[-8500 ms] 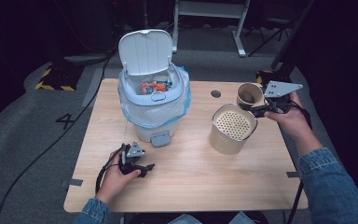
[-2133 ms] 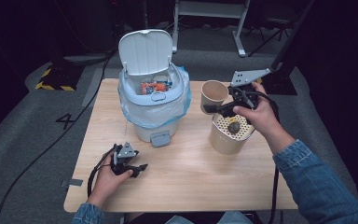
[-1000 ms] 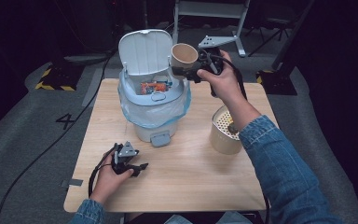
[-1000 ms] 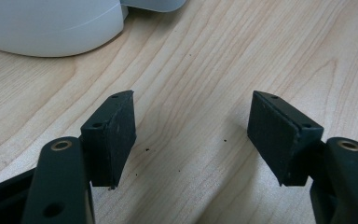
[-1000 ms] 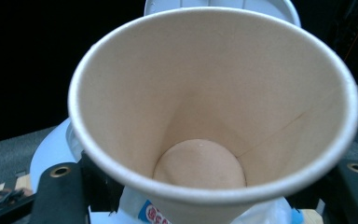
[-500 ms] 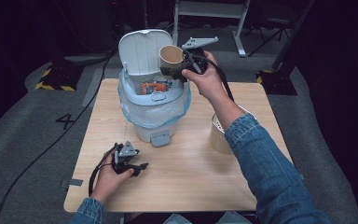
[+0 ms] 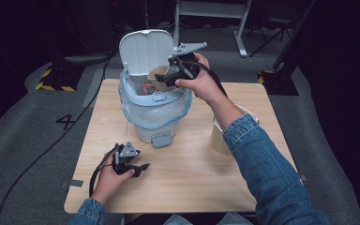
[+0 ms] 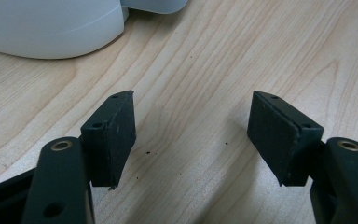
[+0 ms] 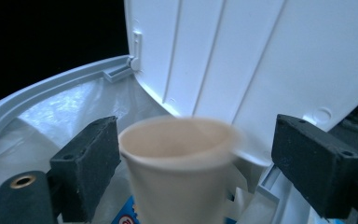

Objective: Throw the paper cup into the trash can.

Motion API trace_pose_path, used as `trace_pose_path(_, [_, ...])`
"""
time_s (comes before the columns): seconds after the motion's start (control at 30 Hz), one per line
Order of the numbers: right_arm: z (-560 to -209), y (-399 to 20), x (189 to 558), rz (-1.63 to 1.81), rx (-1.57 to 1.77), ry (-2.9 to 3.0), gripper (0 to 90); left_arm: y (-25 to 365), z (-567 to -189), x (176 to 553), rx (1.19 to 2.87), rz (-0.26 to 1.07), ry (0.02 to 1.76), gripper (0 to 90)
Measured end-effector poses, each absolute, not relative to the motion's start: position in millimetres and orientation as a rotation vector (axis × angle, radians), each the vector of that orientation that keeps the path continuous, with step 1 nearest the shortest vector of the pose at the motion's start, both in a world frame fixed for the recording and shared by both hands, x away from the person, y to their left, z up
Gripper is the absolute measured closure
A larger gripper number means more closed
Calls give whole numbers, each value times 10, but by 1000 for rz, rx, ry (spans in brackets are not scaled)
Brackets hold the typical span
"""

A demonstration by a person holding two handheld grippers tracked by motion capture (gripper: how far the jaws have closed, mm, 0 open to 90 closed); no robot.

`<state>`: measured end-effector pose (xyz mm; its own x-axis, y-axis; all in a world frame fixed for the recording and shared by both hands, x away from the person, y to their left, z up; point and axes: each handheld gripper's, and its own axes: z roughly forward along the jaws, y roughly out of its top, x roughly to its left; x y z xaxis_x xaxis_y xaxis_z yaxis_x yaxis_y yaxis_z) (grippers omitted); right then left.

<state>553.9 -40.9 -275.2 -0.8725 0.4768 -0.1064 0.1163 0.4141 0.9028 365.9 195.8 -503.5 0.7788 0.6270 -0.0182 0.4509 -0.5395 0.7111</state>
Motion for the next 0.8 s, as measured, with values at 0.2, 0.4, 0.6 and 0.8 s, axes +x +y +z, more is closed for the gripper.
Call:
trace_pose_path(0.2, [-2624, -484, 5439, 1575, 461, 2331, 156, 1959, -5035, 3662, 2233, 309, 796, 325])
trace_pose_path(0.4, [-2504, -649, 5286, 1532, 472, 2340, 173, 1961, -5034, 3665, 2234, 306, 795, 326])
trace_pose_path(0.6, [-2357, -952, 5096, 1471, 512, 2328, 206, 1973, -5034, 3675, 2236, 304, 783, 333])
trace_pose_path(0.8, [-2264, -1316, 4929, 1451, 533, 2319, 215, 1981, -5034, 3682, 2233, 291, 782, 333])
